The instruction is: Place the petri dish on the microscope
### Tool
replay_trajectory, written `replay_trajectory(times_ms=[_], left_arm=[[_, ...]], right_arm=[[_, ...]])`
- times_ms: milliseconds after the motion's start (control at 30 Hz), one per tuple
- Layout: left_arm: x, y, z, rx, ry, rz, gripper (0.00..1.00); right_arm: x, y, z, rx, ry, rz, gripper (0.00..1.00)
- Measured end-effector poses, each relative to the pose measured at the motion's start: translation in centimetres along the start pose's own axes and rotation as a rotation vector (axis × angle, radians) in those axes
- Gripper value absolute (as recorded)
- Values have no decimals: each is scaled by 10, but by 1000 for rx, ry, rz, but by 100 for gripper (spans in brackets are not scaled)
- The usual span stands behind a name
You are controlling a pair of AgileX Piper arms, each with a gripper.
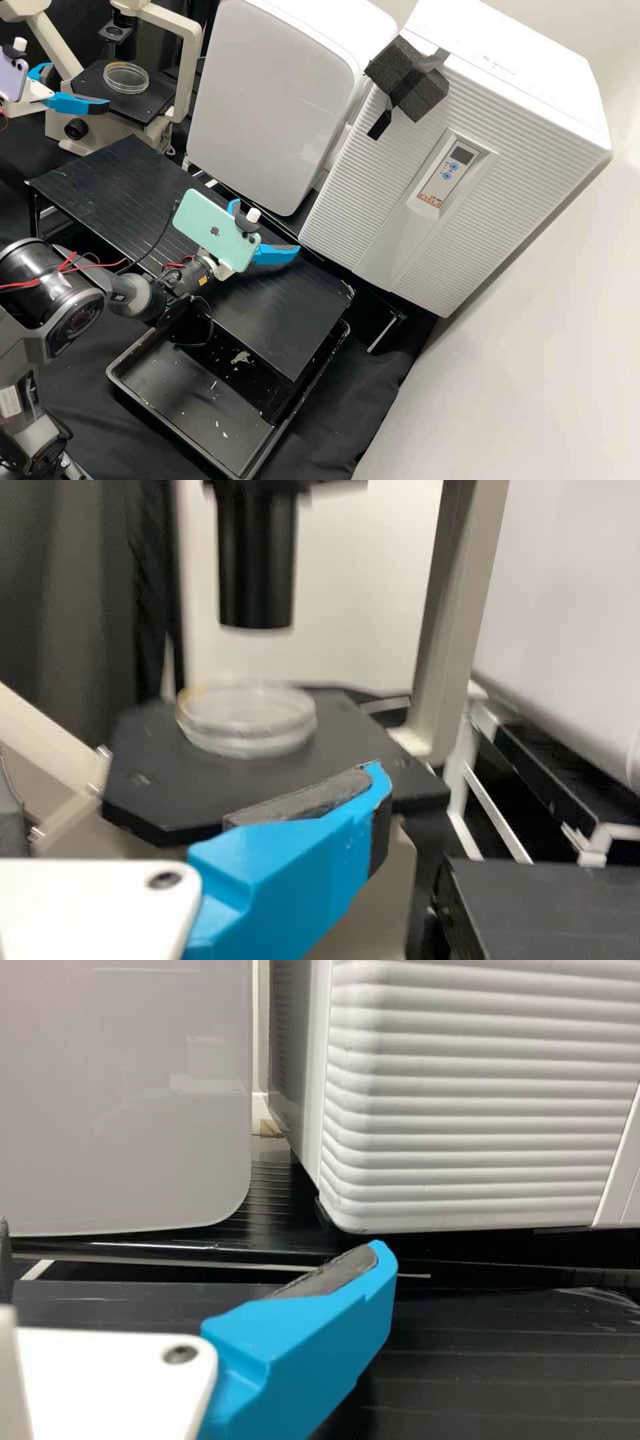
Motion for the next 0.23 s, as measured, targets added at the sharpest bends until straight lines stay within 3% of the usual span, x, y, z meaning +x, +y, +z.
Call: replay_trajectory(times_ms=[100,167,233], left_arm=[[-14,1,5,48,13,87,100],[-20,2,7,56,1,151,100],[-24,3,6,53,10,181,100]], right_arm=[[0,0,0,0,0,0,100],[0,0,0,0,0,0,100],[0,0,0,0,0,0,100]])
